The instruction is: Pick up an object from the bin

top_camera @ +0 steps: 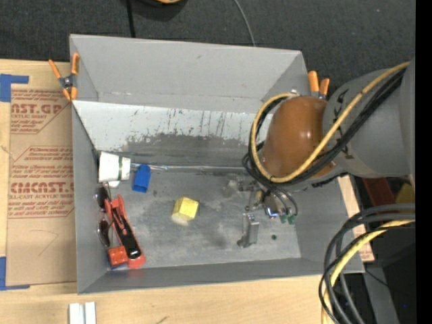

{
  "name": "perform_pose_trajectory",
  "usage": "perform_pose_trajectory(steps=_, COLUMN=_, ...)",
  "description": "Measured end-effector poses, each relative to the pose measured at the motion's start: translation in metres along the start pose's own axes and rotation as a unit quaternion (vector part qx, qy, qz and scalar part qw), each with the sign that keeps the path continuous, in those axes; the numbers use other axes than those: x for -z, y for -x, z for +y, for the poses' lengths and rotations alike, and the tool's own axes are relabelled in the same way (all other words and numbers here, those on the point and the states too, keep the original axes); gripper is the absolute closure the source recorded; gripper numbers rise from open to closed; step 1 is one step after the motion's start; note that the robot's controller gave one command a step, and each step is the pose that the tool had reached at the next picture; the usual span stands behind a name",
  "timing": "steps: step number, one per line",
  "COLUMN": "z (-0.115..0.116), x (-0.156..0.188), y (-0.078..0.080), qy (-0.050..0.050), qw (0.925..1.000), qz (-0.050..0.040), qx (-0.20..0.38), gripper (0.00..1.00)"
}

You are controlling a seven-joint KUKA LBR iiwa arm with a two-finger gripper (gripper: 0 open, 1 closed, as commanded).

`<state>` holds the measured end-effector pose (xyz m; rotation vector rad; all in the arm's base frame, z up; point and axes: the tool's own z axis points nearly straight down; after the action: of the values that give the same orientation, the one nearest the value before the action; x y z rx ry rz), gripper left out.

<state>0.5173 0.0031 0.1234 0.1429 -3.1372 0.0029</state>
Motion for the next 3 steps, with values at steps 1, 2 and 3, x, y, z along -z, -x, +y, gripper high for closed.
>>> perform_pose_trajectory(steps=1, z=0.038, x=-0.042, y=-0.011, qy=0.001, qw=0.9979, qz=-0.0046, qx=0.064, gripper=0.00)
perform_pose_trajectory(steps=2, z=0.048, x=-0.053, y=-0.007, qy=0.001, qw=0.9986, qz=0.0004, qx=0.054, gripper=0.00)
perform_pose_trajectory(steps=3, z=0.086, x=-0.019, y=0.009, qy=0.001, qw=0.9995, qz=-0.0024, qx=0.031, gripper=0.00)
